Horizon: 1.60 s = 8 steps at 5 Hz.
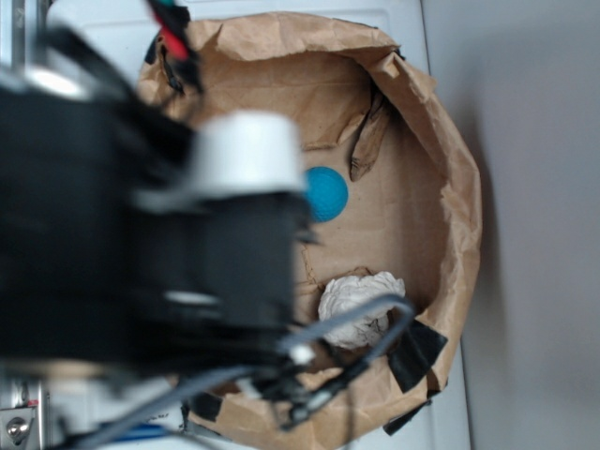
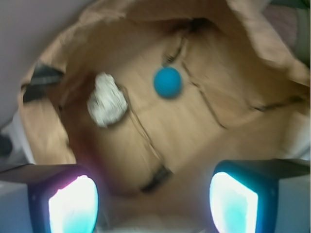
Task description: Grab the white paper.
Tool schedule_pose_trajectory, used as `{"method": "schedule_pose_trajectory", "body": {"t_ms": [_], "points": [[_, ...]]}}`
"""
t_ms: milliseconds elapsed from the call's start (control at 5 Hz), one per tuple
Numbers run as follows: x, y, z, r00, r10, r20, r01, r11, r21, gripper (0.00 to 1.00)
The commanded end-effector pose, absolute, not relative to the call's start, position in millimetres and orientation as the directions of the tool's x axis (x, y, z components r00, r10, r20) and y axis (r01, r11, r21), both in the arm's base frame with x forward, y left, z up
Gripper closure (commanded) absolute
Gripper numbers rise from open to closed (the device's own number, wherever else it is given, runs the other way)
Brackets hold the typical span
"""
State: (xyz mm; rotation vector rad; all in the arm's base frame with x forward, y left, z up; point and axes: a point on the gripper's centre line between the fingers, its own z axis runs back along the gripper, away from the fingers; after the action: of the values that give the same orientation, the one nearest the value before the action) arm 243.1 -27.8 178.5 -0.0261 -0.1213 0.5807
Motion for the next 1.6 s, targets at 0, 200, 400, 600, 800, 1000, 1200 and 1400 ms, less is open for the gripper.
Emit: {"method": "schedule_pose_trajectory", "body": {"t_ms": [0, 200, 400, 600, 800, 1000, 1200, 1400], "points": [[275.0, -31.6, 190.8, 0.84, 0.502, 0.206, -0.467, 0.862, -0.198, 0.0], [275.0, -31.6, 190.8, 0.84, 0.502, 0.206, -0.467, 0.862, -0.198, 0.0], [275.0, -31.6, 190.8, 0.84, 0.502, 0.206, -0.467, 0.862, -0.198, 0.0], [282.2, -24.5, 158.8, 0.812, 0.551, 0.193, -0.522, 0.833, -0.182, 0.0], [291.0, -24.8, 124.7, 0.777, 0.574, 0.257, -0.565, 0.817, -0.118, 0.0], [289.8, -21.6, 102.0, 0.773, 0.572, 0.275, -0.573, 0.815, -0.084, 0.0], [294.8, -26.7, 86.8, 0.773, 0.577, 0.263, -0.573, 0.813, -0.099, 0.0], [303.1, -40.0, 76.3, 0.803, 0.563, 0.196, -0.533, 0.825, -0.187, 0.0]]}}
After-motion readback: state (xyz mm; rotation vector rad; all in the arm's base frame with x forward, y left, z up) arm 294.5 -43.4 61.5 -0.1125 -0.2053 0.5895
